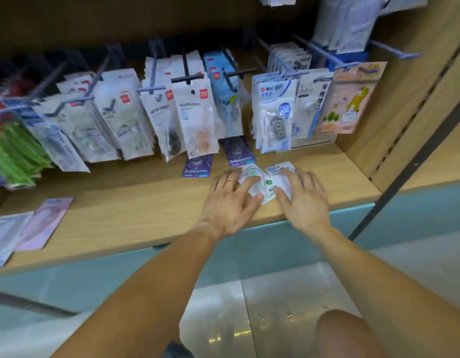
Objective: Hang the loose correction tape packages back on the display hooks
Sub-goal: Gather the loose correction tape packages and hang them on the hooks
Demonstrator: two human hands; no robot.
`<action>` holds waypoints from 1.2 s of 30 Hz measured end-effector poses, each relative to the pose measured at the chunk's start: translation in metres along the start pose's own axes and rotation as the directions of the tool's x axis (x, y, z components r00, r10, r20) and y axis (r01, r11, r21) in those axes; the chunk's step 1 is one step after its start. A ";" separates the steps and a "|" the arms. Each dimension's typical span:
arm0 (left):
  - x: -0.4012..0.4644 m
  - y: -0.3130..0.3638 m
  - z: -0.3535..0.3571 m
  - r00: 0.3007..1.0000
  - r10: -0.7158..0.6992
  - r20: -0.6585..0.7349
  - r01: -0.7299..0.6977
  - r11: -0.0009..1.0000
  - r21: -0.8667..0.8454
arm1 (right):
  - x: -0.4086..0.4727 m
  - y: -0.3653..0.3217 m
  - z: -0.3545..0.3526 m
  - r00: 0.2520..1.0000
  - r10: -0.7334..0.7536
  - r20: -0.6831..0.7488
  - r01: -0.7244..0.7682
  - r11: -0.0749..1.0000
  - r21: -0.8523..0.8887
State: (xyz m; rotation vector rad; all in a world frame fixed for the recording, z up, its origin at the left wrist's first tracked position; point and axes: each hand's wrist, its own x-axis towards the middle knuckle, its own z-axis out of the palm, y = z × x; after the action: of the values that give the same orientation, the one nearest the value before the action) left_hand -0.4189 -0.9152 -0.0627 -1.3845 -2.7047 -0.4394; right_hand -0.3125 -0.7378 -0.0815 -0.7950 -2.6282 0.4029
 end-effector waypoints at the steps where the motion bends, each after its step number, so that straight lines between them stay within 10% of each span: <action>1: 0.001 -0.003 -0.003 1.000 -0.021 -0.001 0.021 1.000 0.010 | 0.002 -0.003 -0.004 0.999 0.040 0.023 -0.041 0.998 0.057; 11: 0.051 -0.026 -0.013 0.938 -0.262 0.226 0.257 0.965 0.051 | -0.013 -0.019 -0.004 0.986 0.090 0.141 -0.087 0.996 -0.031; 24: -0.048 -0.077 -0.049 0.936 -0.295 0.193 0.305 0.952 -0.020 | -0.015 -0.035 -0.012 0.967 0.181 0.177 -0.177 0.984 -0.038; 36: -0.164 -0.147 -0.082 0.887 -0.456 0.070 0.459 0.888 -0.024 | -0.052 -0.227 0.054 0.968 0.155 0.198 -0.160 0.987 0.009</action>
State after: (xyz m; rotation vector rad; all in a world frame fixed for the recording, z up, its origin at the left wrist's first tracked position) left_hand -0.4456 -1.1482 -0.0477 -0.7568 -3.0837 -0.4844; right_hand -0.4025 -0.9580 -0.0596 -1.0070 -2.7424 0.5841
